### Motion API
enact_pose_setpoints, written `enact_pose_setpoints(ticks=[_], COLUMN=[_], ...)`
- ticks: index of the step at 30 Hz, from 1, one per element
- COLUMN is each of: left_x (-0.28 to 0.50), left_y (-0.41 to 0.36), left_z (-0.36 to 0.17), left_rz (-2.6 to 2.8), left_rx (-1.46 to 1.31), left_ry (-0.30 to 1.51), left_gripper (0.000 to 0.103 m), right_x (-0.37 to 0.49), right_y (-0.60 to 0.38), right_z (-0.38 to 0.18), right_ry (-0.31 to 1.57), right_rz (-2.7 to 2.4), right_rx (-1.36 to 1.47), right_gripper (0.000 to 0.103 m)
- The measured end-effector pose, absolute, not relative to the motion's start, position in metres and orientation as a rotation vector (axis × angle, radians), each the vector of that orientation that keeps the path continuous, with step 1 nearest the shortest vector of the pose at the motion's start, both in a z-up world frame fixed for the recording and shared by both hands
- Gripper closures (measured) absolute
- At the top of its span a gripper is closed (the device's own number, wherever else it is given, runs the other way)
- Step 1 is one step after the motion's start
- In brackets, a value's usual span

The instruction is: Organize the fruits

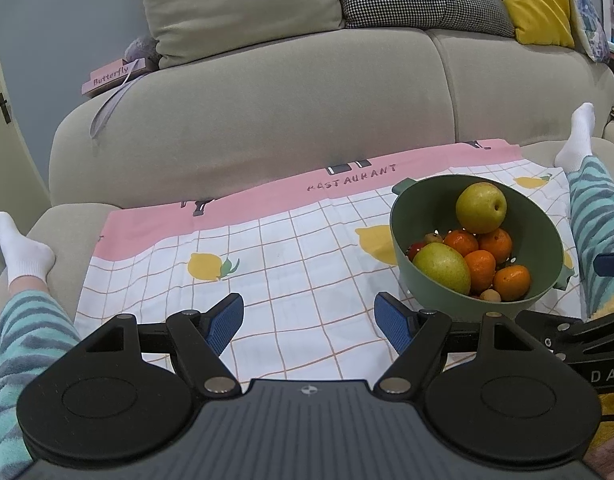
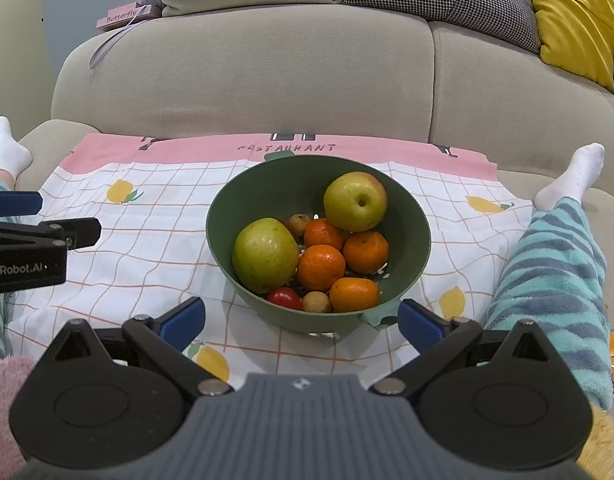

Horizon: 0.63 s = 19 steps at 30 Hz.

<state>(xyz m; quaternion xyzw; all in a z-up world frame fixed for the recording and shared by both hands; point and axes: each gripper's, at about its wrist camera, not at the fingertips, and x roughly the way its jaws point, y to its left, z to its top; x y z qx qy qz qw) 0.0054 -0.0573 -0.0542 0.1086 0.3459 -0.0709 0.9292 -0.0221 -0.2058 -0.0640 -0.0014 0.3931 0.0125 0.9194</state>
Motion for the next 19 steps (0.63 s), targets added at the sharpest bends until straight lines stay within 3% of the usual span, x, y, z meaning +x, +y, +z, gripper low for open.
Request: enact_pose_setpoints(ticks=[19], left_x=[0.0038], left_y=[-0.0561], left_z=[-0.0527], left_rz=[-0.137], left_rx=[0.194], left_ry=[0.696], left_gripper=[0.015], right_x=[-0.0235], right_y=[-0.2045], right_z=[-0.0635], right_ry=[0.810], right_rz=[0.024], right_rx=[-0.005], right_gripper=[0.004])
